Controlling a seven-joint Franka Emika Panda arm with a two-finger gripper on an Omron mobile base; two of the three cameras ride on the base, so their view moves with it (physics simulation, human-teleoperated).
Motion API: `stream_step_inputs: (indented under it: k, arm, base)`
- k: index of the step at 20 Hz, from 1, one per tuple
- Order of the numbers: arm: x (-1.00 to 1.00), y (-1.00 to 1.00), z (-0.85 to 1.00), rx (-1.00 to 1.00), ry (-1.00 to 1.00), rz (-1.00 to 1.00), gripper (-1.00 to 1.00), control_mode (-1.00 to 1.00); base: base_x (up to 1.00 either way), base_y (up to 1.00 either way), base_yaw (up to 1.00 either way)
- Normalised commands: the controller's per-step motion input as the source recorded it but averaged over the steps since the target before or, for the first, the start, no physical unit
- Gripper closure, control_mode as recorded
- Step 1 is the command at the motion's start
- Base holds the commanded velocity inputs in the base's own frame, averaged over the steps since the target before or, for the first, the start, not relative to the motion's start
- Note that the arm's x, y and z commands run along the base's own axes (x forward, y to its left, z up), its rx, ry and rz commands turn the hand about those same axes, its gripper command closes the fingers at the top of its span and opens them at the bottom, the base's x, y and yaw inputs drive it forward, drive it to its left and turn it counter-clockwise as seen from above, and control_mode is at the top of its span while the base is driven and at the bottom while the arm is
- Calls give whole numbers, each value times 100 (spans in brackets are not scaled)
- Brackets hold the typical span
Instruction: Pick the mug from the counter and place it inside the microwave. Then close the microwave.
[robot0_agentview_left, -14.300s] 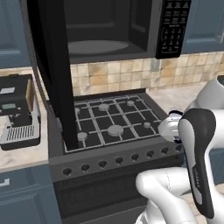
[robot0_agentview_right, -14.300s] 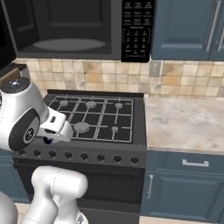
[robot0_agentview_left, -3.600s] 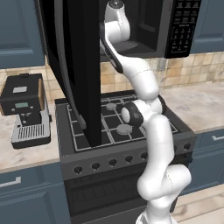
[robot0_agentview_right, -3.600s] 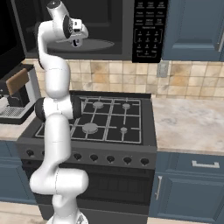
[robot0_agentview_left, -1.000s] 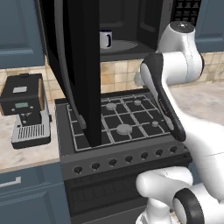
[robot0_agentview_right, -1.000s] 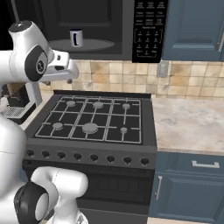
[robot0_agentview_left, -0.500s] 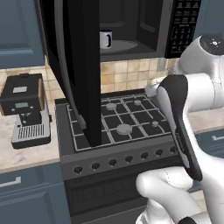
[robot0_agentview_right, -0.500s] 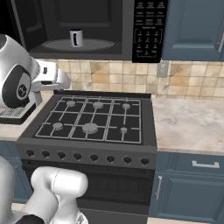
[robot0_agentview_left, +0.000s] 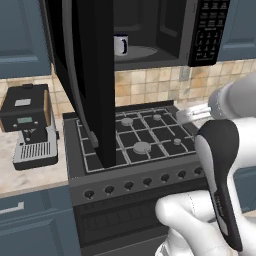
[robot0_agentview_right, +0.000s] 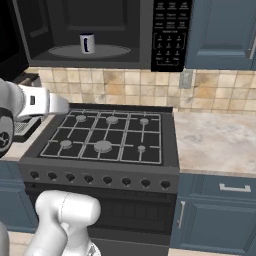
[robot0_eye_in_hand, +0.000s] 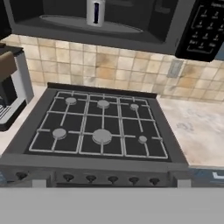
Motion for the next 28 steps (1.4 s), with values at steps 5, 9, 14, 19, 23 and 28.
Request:
stream_step_inputs:
  k: [5,9,14,19,23,28]
  arm:
    - [-13,0,14,1,-21,-1,-100,-100]
    - [-18,0,10,5,-26,0,-100,-100]
    - [-48,0,23,2,-17,-2,-100,-100]
    - [-59,1,38,1,-14,-1,-100,-100]
    - [-58,3,34,0,-11,-3,-100,-100]
    - [-50,1,1,0,-7,-5,-100,-100]
  base:
    - [0,0,0]
    - [0,0,0]
    - [0,0,0]
    - [0,0,0]
    - [0,0,0]
    - [0,0,0]
